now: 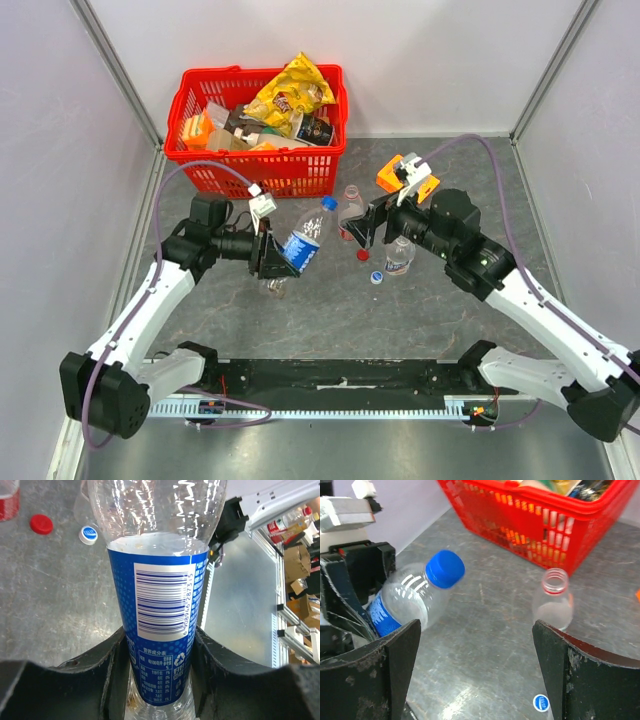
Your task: Unscrew the bottle caps
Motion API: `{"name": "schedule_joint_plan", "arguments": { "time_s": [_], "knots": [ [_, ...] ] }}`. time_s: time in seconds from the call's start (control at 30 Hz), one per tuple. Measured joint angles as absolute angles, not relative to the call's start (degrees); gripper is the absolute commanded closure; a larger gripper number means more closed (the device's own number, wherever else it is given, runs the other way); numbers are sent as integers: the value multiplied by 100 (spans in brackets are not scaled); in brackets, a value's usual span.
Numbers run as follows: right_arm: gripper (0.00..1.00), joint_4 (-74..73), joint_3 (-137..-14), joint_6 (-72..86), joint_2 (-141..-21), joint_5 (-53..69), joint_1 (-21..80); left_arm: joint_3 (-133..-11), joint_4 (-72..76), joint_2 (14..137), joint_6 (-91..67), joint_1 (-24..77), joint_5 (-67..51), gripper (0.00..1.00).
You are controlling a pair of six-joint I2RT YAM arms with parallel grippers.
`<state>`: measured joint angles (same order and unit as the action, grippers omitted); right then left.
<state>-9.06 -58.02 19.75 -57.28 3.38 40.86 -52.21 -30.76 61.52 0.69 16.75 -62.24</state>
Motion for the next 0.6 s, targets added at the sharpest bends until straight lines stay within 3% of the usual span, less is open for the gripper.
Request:
{"name": "schedule_joint_plan", "arguments": {
  "time_s": [0.37,0.6],
  "knots": [
    [3,141,-5743,3238,-6228,3568,2742,-4875,-2921,5701,117,1962,-6163,50],
    [16,709,-5725,3844,-6484,4329,2729,-4834,-2858,5706,123,2193,-6069,50]
  ]
}}
